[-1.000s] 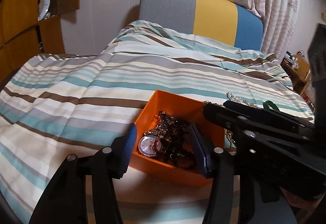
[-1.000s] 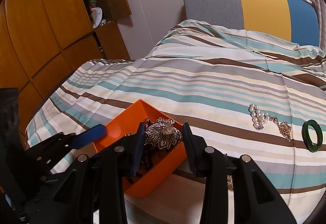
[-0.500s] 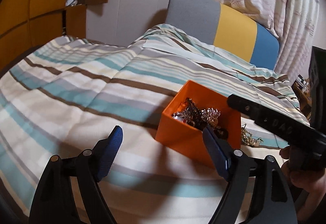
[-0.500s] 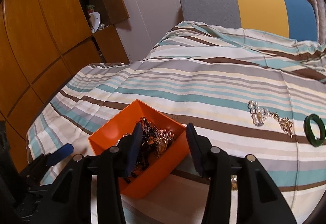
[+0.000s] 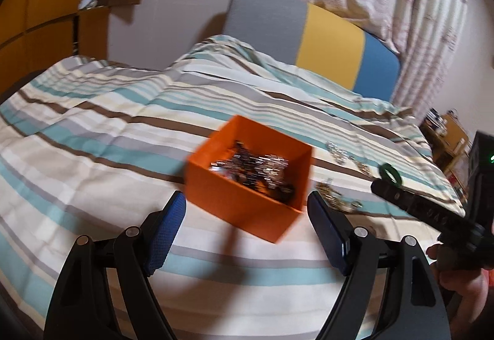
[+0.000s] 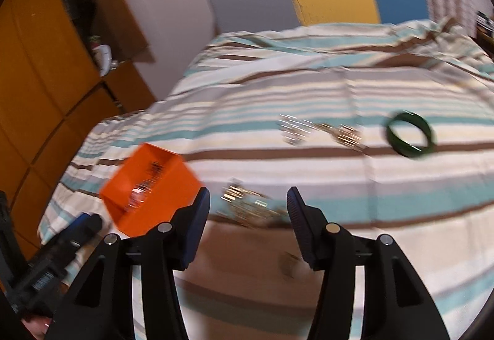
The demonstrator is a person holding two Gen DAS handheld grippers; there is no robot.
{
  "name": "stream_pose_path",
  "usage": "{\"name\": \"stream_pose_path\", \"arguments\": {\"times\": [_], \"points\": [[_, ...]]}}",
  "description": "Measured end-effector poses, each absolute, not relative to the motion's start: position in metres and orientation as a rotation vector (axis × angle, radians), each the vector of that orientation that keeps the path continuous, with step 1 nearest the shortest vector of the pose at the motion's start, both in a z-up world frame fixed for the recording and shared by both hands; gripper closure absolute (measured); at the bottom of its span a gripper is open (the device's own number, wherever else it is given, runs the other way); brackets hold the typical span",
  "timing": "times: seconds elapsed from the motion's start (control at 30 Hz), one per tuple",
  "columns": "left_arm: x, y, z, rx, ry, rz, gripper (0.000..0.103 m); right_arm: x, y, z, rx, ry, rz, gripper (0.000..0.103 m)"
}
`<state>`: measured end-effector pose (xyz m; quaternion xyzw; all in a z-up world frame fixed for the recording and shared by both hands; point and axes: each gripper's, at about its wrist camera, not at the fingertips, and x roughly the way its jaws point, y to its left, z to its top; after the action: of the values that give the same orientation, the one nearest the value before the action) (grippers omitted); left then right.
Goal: Organize jewelry
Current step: 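Withdraw both tools from the orange box over the bedspread, then move the right tool to the green jade bangle while the left tool approaches the gold chain watch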
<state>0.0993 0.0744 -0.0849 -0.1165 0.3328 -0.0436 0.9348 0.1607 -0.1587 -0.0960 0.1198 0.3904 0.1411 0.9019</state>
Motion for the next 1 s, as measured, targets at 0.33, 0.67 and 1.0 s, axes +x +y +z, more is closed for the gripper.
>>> {"name": "stream_pose_path", "arguments": {"times": [0.33,0.67,1.0], "points": [[0.097,0.018,-0.090,-0.117,0.713,-0.194,0.023,0.149,-0.204,-0.120,0.273,0.874,0.245,0.050],[0.102,-0.014,-0.098,-0.071,0.762,-0.246,0.023,0.154,-0.223,-0.120,0.271,0.851,0.209,0.050],[0.144,-0.069,-0.115,-0.009,0.832,-0.270,0.023,0.194,-0.280,-0.114,0.301,0.806,0.077,0.017]]}}
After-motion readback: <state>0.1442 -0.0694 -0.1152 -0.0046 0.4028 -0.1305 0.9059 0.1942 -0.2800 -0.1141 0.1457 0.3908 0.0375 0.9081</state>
